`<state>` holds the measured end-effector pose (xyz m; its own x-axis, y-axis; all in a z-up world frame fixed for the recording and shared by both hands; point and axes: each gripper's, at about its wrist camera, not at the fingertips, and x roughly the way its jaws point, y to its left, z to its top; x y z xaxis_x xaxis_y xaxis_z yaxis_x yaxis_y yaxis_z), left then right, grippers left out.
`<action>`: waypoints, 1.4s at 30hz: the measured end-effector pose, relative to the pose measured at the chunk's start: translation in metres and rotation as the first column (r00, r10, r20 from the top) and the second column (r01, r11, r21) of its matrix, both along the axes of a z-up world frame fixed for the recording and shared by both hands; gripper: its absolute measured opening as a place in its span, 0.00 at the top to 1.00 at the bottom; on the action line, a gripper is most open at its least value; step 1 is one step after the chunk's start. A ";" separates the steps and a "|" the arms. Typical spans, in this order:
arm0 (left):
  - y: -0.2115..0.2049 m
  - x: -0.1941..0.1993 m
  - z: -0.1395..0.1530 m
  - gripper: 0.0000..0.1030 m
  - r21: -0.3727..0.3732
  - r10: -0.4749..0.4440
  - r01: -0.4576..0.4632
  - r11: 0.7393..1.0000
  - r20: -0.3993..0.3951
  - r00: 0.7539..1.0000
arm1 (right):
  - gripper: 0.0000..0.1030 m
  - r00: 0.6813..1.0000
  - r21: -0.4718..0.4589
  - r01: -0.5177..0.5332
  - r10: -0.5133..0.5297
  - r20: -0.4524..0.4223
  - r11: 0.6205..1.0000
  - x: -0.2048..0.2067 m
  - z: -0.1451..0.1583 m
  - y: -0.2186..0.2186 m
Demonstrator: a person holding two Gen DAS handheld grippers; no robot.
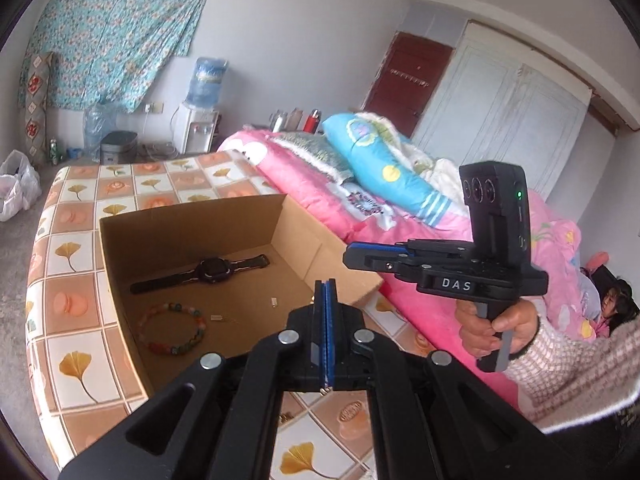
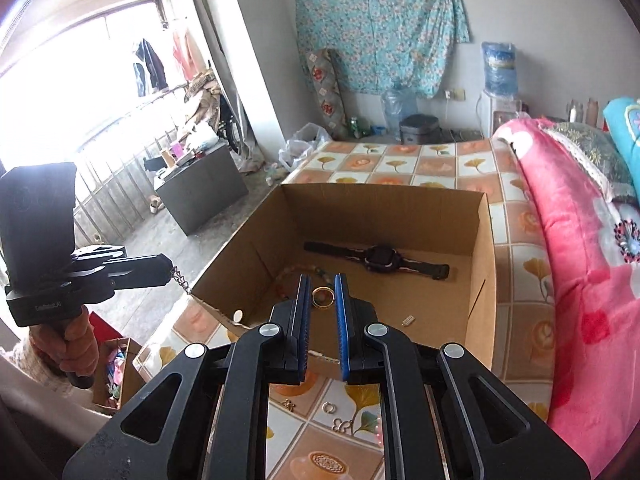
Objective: Organize jewelry
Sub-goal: 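Lift the gold piece with the left tool and carry it over the box, then open the left tool to drop the gold piece into the box, then withdraw the left tool from the box toward the remaining gold pieces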
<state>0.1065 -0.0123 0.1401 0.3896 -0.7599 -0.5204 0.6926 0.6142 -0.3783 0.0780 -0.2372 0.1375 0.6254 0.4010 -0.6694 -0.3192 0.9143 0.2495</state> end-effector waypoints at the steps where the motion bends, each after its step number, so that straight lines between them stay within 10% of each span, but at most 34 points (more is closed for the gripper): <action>1: -0.007 0.011 -0.004 1.00 0.020 0.002 -0.002 1.000 -0.023 1.000 | 0.90 1.000 -0.002 0.009 -0.009 -0.030 1.000 0.009 -0.003 -0.003; 8: -0.063 0.106 -0.055 1.00 0.177 0.018 0.033 0.984 -0.276 0.961 | 0.90 0.956 -0.010 0.001 -0.004 -0.293 1.000 0.096 -0.042 -0.015; 13: -0.085 0.164 -0.094 1.00 0.224 0.053 0.058 0.973 -0.458 0.887 | 0.90 0.912 -0.062 -0.025 -0.002 -0.410 0.998 0.132 -0.074 -0.006; 22: -0.098 0.195 -0.122 1.00 0.320 0.133 0.057 0.946 -0.538 0.832 | 0.87 0.877 -0.108 -0.015 -0.039 -0.478 0.994 0.151 -0.095 -0.003; 42: -0.079 0.170 -0.089 0.85 0.341 0.154 0.014 0.940 -0.463 0.873 | 0.77 0.938 -0.169 0.043 -0.098 -0.332 0.985 0.115 -0.043 -0.002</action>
<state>0.2767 -0.0915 0.0506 0.0754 -0.4959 -0.8651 0.4290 0.7993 -0.4208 0.1928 -0.2392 0.0948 0.3742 0.2369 -0.8966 -0.1740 0.9676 0.1830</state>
